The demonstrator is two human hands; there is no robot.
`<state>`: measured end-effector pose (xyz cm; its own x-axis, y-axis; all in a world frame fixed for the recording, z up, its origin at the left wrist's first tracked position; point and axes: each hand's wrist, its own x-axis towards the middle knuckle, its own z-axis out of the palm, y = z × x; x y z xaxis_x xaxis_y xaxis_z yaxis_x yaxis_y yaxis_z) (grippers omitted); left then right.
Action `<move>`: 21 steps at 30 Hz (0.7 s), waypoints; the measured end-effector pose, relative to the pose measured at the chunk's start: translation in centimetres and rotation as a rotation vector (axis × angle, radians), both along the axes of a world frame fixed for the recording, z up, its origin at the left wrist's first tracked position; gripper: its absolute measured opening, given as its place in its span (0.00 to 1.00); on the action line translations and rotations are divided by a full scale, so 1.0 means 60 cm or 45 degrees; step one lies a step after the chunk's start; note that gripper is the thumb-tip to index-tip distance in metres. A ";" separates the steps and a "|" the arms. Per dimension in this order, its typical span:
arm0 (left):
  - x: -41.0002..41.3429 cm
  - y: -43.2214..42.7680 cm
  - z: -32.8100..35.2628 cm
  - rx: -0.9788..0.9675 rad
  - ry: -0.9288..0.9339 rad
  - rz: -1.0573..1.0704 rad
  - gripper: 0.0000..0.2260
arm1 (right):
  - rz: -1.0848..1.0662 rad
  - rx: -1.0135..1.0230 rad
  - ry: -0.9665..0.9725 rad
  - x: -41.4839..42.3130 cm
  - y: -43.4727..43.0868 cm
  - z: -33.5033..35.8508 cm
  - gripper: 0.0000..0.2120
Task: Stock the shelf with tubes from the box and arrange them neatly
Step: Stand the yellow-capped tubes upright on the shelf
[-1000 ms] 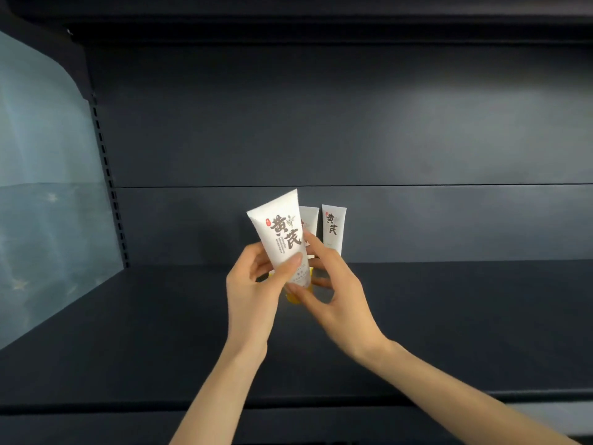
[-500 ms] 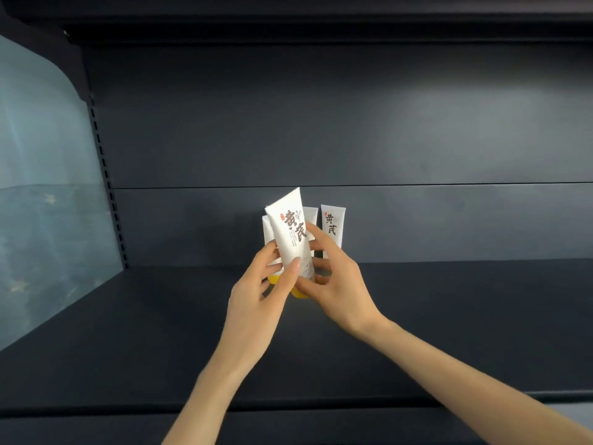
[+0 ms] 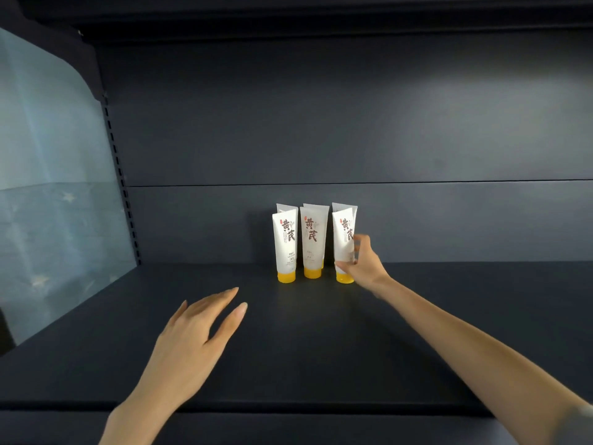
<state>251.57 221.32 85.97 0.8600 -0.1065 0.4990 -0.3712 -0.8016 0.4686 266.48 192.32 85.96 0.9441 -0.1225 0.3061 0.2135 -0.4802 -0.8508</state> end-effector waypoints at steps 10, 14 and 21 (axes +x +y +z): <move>-0.003 0.010 -0.002 0.015 0.067 0.063 0.29 | -0.177 -0.017 0.017 0.028 0.010 -0.014 0.28; -0.009 0.014 0.003 0.021 0.085 0.080 0.29 | -0.197 -0.010 0.044 0.025 0.012 -0.010 0.28; -0.021 0.024 0.016 0.089 0.145 0.103 0.29 | -0.149 -0.226 0.081 -0.011 -0.012 0.000 0.32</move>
<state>250.33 222.74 86.92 0.9178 -0.0660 0.3914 -0.2519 -0.8589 0.4459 265.82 191.62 85.94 0.9447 -0.1820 0.2728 0.0960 -0.6419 -0.7608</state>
